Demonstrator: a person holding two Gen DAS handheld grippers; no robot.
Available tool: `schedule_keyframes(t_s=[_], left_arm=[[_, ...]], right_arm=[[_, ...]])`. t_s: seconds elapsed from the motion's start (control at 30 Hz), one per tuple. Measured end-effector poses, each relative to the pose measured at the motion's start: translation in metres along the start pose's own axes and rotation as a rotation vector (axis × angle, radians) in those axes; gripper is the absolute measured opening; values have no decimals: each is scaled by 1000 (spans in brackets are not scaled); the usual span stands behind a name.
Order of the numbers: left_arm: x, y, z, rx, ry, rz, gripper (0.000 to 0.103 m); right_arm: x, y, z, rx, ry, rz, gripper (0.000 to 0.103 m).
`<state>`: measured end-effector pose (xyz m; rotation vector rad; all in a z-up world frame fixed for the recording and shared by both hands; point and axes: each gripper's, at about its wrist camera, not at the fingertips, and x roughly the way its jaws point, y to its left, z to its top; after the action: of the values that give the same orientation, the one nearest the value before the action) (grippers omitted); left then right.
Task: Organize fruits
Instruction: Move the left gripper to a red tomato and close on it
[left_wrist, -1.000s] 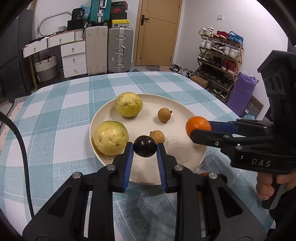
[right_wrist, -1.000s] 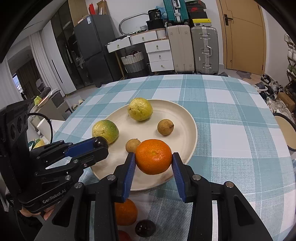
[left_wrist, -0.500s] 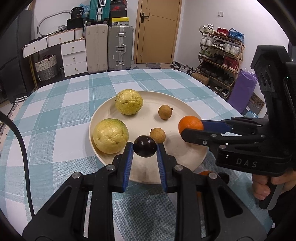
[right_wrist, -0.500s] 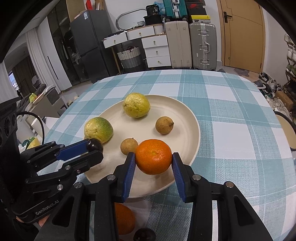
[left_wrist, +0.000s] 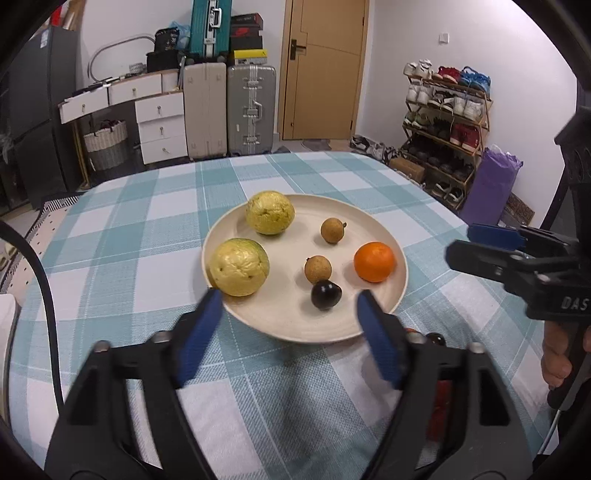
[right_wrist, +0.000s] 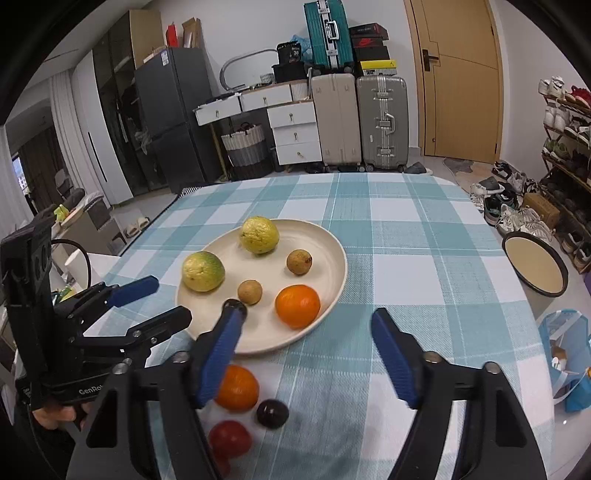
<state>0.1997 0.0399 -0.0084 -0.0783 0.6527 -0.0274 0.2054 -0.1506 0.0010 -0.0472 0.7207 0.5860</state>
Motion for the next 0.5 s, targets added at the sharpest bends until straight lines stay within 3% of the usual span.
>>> schedule_keyframes(t_s=[0.07,0.2,0.5], left_arm=[[-13,0,-3,0,-24,-1,84],[-32,1,-9,-12,-15,-8,100],[-68,-11,-22,-1,-26,-11,102]], right_arm=[[-14,-2,-3,18,-22,12,93],[-34,-5,-9,37,-29,17,97],[-52,-5,-27,36,-12,37,102]])
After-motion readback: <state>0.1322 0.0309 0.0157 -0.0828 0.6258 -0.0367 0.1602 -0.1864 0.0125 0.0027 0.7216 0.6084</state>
